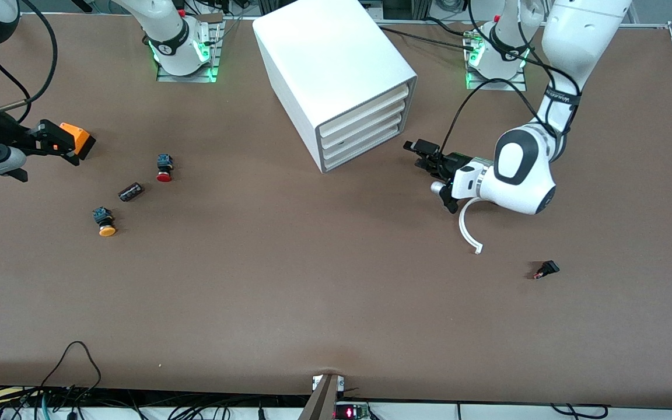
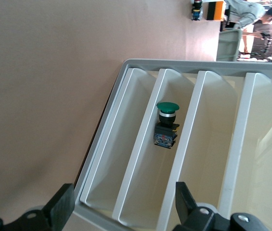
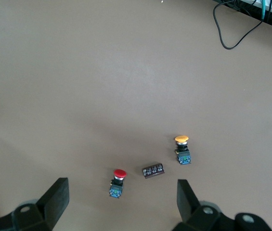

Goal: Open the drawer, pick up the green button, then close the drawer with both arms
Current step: 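Grasp the lowest drawer handle with the left gripper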

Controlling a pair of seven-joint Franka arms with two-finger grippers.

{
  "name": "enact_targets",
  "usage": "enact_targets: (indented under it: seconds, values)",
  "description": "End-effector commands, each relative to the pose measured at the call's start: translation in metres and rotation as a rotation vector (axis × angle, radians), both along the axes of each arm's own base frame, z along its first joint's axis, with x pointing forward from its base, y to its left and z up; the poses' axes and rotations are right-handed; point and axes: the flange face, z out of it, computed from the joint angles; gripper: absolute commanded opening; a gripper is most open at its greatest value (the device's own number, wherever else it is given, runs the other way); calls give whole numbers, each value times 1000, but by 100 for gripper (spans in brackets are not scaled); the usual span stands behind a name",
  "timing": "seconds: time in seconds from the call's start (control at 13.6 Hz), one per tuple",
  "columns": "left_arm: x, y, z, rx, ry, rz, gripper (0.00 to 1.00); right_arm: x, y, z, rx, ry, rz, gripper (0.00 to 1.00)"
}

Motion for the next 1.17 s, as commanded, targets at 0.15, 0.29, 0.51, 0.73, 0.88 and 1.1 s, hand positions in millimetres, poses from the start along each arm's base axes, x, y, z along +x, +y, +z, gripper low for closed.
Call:
enact_targets:
  seconds: [0.15, 0.29, 0.51, 0.73, 0.88, 1.1]
  values:
    - [-25, -38, -50, -125, 15, -18, 83, 3, -1, 5, 11, -3, -17, 99]
    - [-39, -57, -66, -159, 23, -40, 75, 3, -1, 5, 11, -3, -17, 99]
    - [-61, -85, -76, -195, 74, -42, 73, 3, -1, 5, 11, -4, -18, 99]
    - [-79, -112, -82, -241, 123, -19, 69, 3, -1, 5, 12, -4, -18, 99]
    - [-88, -120, -85, -244, 137, -23, 68, 3, -1, 5, 11, -4, -18, 99]
    - [-89, -119, -86, -241, 139, -23, 61, 3, -2, 5, 11, 0, -19, 99]
